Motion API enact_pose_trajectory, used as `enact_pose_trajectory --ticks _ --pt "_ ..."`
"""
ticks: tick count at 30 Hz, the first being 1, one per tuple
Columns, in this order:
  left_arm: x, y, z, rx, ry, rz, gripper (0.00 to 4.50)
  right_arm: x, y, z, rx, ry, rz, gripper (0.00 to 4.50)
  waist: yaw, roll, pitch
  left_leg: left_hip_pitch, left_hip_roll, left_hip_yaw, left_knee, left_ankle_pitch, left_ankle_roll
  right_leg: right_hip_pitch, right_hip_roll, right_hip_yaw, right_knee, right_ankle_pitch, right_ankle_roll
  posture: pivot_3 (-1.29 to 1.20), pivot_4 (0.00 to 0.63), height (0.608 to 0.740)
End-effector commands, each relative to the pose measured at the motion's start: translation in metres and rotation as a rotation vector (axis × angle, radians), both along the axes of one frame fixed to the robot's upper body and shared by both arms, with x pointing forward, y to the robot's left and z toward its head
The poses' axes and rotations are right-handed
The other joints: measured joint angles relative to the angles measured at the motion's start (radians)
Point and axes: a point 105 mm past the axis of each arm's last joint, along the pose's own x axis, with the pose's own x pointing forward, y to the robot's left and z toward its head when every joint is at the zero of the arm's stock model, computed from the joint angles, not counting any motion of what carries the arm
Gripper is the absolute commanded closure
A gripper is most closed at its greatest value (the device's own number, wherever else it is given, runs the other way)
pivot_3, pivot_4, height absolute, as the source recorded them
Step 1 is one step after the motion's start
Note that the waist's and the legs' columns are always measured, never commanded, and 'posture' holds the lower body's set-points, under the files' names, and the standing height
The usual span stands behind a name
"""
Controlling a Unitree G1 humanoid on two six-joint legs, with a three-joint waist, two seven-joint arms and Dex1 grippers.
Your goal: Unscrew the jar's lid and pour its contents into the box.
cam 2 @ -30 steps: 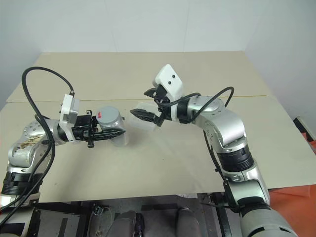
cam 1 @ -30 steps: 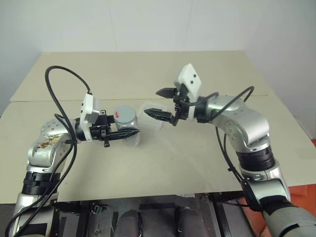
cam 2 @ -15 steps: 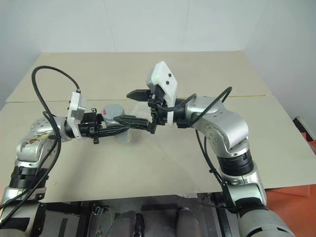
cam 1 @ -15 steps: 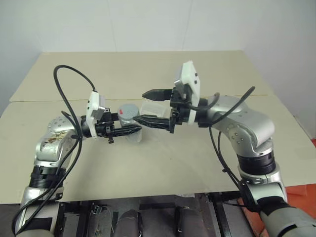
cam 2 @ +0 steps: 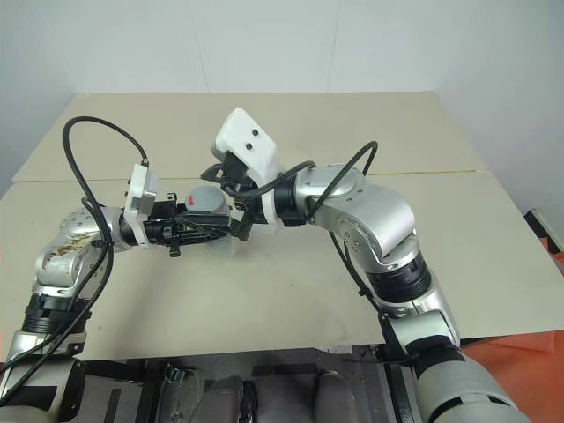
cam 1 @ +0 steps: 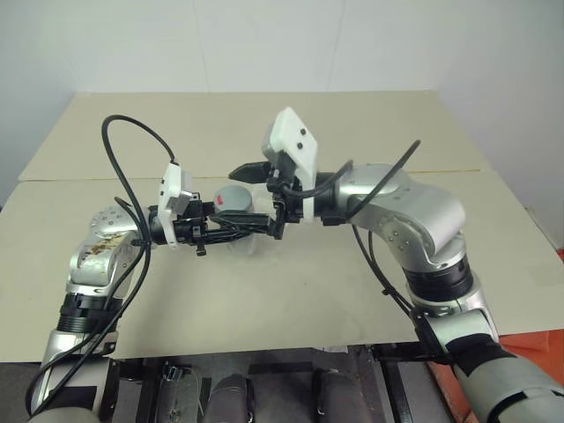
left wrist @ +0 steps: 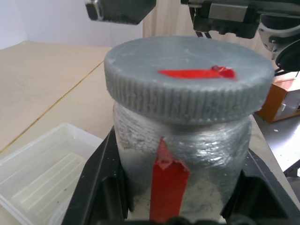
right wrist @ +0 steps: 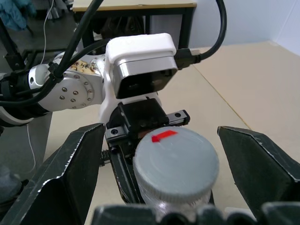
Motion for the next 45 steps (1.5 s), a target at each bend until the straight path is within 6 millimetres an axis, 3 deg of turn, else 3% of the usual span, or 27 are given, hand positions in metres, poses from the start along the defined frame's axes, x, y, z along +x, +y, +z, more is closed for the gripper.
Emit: enact_pose_trajectory --ticks 1,15,18,21,22,32,38,45 --pt "-0.001 0.000 0.012 -0.003 -0.058 -0.009 2.55 -0.001 0.003 0.009 0.000 -0.034 -0.004 0.05 0.000 0.000 0.000 0.000 0.000 0.000 0.000 0.000 0.000 0.000 0.000 0.000 0.000 0.000 0.000 0.00 0.150 0.740" --pt "-0.003 0.001 0.011 -0.004 -0.063 -0.001 2.55 0.002 0.004 0.003 -0.025 -0.023 -0.005 0.05 -0.001 0.000 0.000 0.000 0.000 0.000 0.000 0.000 0.000 0.000 0.000 0.000 0.000 0.000 0.000 0.00 0.150 0.740" --pt "-0.004 0.001 0.011 -0.004 -0.062 0.000 2.55 0.002 0.004 0.000 -0.031 -0.020 -0.005 0.68 -0.001 0.000 0.000 0.000 0.000 0.000 0.000 0.000 0.000 0.000 0.000 0.000 0.000 0.000 0.000 0.00 0.150 0.740" --pt "-0.004 0.001 0.011 -0.004 -0.062 0.000 2.55 0.004 0.004 0.000 -0.034 -0.021 -0.016 1.64 0.000 0.000 0.000 0.000 0.000 0.000 0.000 0.000 0.000 0.000 0.000 0.000 0.000 0.000 0.000 0.00 0.150 0.740" --pt "-0.004 0.001 0.011 -0.005 -0.062 0.000 2.55 0.005 0.004 0.000 -0.033 -0.022 -0.020 1.75 0.000 0.000 0.000 0.000 0.000 0.000 0.000 0.000 0.000 0.000 0.000 0.000 0.000 0.000 0.000 0.00 0.150 0.740" --pt "-0.007 0.003 0.008 0.012 -0.049 -0.009 2.55 0.006 -0.001 0.009 0.000 -0.053 -0.012 1.75 -0.001 0.000 0.000 0.000 0.000 0.000 0.000 0.000 0.000 0.000 0.000 0.000 0.000 0.000 0.000 0.00 0.150 0.740" --pt "-0.024 0.004 -0.003 0.022 -0.021 -0.114 2.55 0.002 -0.021 0.019 0.001 -0.133 0.113 1.75 0.000 0.000 0.000 0.000 0.000 0.000 0.000 0.000 0.000 0.000 0.000 0.000 -0.001 0.000 0.000 0.00 0.150 0.740" --pt "-0.033 0.001 -0.018 0.031 0.019 -0.139 2.55 0.003 -0.024 0.036 0.034 -0.184 0.174 1.75 -0.001 0.000 0.000 0.000 0.000 0.000 0.000 0.000 0.000 0.000 0.000 0.000 0.000 0.000 0.000 0.00 0.150 0.740"
